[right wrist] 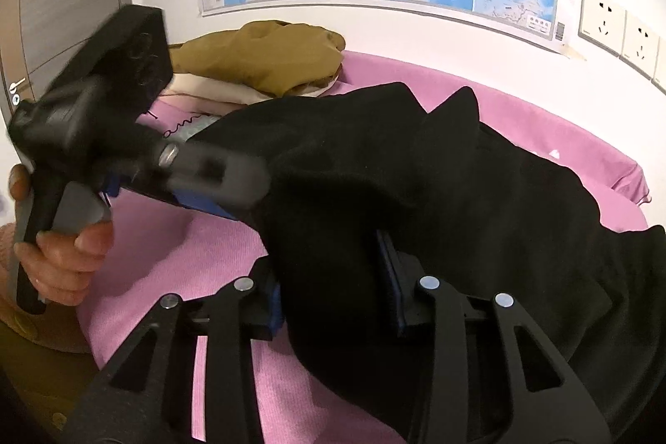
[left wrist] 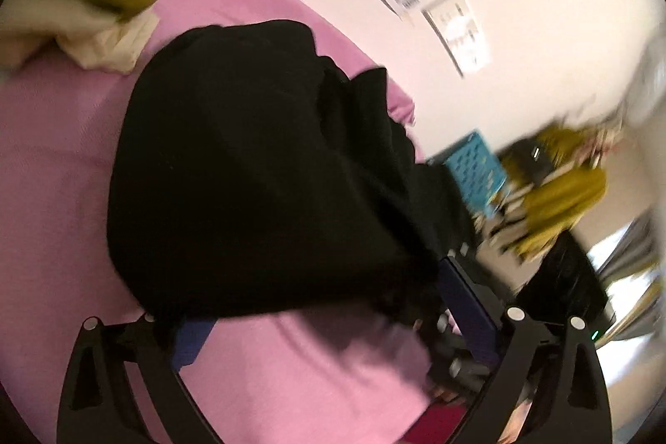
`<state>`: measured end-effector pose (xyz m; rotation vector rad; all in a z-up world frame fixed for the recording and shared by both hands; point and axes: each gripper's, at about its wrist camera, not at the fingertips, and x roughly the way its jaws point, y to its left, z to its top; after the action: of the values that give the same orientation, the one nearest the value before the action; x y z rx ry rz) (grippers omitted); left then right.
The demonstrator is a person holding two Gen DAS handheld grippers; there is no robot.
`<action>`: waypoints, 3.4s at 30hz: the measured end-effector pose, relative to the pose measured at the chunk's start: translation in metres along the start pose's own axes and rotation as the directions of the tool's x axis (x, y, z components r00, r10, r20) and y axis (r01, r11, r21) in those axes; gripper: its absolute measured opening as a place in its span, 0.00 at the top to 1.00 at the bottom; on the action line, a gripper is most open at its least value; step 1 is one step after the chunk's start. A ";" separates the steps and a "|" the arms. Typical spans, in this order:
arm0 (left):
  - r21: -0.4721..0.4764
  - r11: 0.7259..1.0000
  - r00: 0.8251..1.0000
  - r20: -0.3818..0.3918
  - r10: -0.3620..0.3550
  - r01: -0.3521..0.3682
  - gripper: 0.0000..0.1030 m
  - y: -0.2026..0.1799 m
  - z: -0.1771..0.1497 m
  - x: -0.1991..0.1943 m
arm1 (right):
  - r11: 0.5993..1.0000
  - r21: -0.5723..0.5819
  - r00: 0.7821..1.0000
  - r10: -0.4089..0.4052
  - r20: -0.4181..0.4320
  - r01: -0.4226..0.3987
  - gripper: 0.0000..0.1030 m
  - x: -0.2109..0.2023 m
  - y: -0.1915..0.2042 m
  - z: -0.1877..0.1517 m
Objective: Fold large clothes
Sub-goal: 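Grasp the black jacket bundle with both tools and lift it off the bed, then carry the lifted jacket bundle with both tools toward the mustard clothes stack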
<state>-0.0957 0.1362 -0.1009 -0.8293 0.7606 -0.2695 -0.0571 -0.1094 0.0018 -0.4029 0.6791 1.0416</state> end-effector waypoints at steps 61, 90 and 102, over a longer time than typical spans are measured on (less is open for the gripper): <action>0.239 0.951 0.980 0.056 0.189 -0.197 0.34 -0.011 0.018 0.041 | 0.508 0.855 0.976 -0.116 0.186 -0.103 0.38 -0.061 -0.154 -0.095; 0.275 0.902 0.942 0.059 0.329 -0.333 0.45 -0.025 0.032 0.057 | 0.508 0.848 0.982 -0.018 0.186 -0.151 0.66 -0.044 -0.159 -0.095; 0.271 0.892 0.932 0.073 0.355 -0.362 0.43 -0.028 0.033 0.061 | 0.543 0.830 0.986 -0.026 0.167 -0.127 0.67 -0.039 -0.157 -0.091</action>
<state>-0.0280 0.1059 -0.0960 -0.4104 0.8176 -0.0332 0.0403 -0.2615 -0.0395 0.5643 0.9659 0.6686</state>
